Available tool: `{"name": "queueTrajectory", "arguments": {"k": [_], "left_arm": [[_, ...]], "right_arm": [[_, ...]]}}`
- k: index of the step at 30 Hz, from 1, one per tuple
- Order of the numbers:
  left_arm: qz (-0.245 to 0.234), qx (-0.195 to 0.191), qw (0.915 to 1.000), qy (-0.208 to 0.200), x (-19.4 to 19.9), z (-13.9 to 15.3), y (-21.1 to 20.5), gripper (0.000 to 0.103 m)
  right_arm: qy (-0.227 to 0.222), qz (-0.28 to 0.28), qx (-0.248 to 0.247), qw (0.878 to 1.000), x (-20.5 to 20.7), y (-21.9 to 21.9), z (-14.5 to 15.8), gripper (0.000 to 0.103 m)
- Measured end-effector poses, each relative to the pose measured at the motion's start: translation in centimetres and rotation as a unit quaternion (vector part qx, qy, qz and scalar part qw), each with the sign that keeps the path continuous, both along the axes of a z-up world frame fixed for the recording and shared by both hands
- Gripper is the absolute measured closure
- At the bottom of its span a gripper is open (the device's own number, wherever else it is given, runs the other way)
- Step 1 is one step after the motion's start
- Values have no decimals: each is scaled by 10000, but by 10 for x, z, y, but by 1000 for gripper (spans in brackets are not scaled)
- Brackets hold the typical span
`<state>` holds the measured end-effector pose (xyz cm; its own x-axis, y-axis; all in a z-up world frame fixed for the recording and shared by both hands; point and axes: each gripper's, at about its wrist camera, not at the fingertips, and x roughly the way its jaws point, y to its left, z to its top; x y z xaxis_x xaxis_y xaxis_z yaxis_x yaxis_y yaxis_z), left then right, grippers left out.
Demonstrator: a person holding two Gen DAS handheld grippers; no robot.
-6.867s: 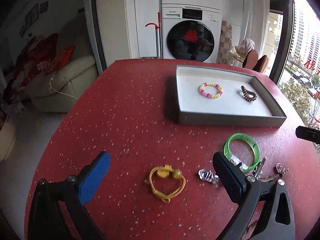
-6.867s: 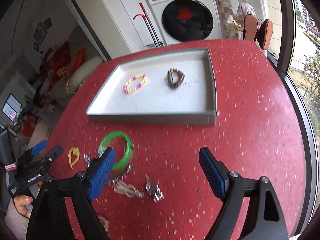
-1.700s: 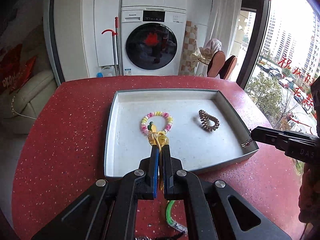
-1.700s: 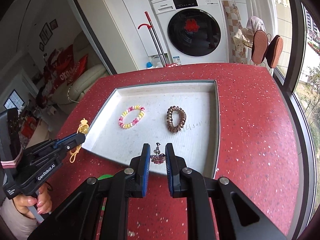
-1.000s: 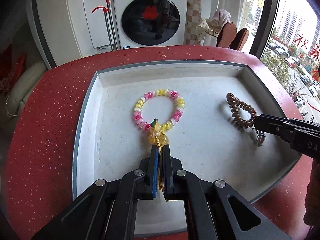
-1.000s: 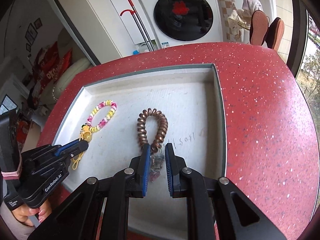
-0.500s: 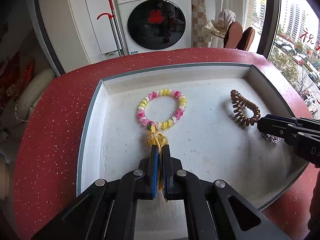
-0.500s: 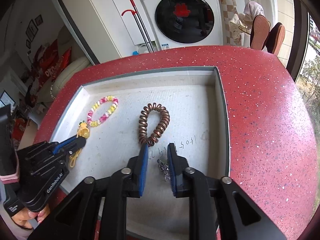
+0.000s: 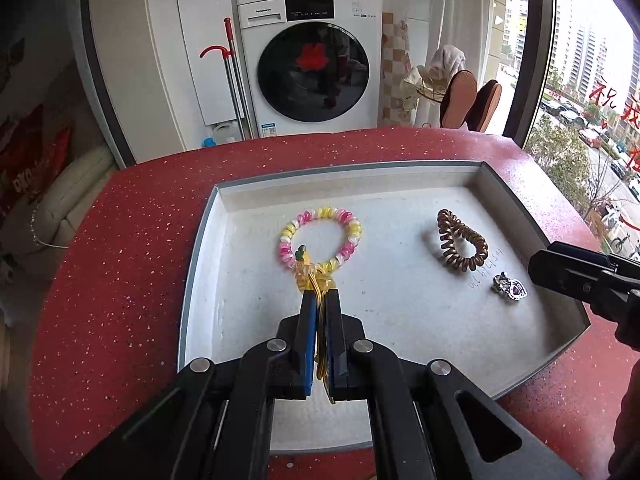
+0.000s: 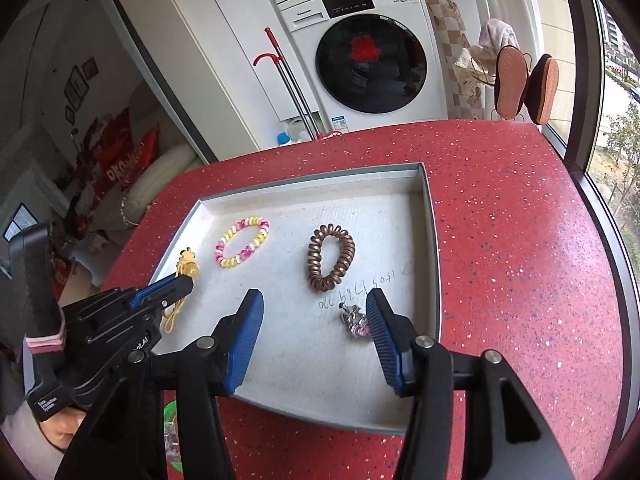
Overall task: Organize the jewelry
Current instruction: 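Open both tools to release the items and withdraw from the tray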
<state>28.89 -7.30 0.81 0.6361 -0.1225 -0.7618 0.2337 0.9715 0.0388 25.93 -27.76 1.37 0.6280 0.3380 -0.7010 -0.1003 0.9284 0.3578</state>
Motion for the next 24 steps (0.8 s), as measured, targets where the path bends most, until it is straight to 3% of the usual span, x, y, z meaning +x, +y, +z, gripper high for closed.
{"name": "queueTrajectory", "arguments": {"k": [12, 16, 17, 18, 21, 24], "left_arm": [[-10, -132, 9998, -122, -16, 18, 6, 82], [-43, -130, 9998, -157, -23, 20, 7, 79], [-37, -159, 9998, -147, -25, 20, 7, 66], [-5, -193, 9997, -140, -27, 21, 8, 3], [193, -186, 9983, -518, -36, 27, 13, 0], [166, -136, 9983, -533, -43, 28, 13, 0]], "right_arm": [[-17, -12, -68, 10000, -27, 0, 7, 45], [4, -47, -111, 9999, -35, 0, 7, 38], [14, -54, -120, 9999, -37, 0, 7, 38], [22, -53, -124, 9999, -39, -1, 7, 38], [33, -69, -158, 9998, -47, -1, 9, 32], [13, -113, -155, 9998, -55, -2, 13, 26]]}}
